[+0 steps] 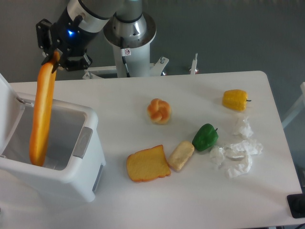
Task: Place the long bread in the trash can
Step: 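Open the gripper to release the baguette and raise it away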
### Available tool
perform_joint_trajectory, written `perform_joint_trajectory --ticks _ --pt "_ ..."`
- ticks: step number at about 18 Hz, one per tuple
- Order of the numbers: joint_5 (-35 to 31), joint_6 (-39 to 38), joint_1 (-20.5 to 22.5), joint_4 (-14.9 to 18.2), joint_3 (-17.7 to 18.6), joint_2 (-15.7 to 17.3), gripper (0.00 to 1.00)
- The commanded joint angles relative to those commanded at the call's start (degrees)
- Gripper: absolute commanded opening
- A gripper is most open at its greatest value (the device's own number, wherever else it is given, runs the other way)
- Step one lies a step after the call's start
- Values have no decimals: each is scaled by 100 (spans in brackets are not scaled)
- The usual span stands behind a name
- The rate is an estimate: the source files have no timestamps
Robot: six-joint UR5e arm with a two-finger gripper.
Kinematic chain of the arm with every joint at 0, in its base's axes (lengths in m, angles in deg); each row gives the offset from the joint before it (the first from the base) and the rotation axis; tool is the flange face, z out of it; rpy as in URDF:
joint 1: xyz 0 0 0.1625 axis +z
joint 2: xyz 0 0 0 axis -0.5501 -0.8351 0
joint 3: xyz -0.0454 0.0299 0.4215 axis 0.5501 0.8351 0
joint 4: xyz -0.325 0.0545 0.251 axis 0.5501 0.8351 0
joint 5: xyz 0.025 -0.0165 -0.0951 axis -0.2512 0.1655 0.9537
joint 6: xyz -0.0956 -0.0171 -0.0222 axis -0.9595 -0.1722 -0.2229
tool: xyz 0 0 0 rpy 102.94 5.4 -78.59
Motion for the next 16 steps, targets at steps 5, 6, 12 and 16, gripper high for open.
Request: perform_joint_trajectory --ticks 5,6,12,16 --pt "18 -238 -9 -229 0 9 69" --pt "18 -246 0 -255 0 17 71" --pt "18 -194 9 -352 -9 35 81" --pt "-9 -159 35 -1045 184 70 100"
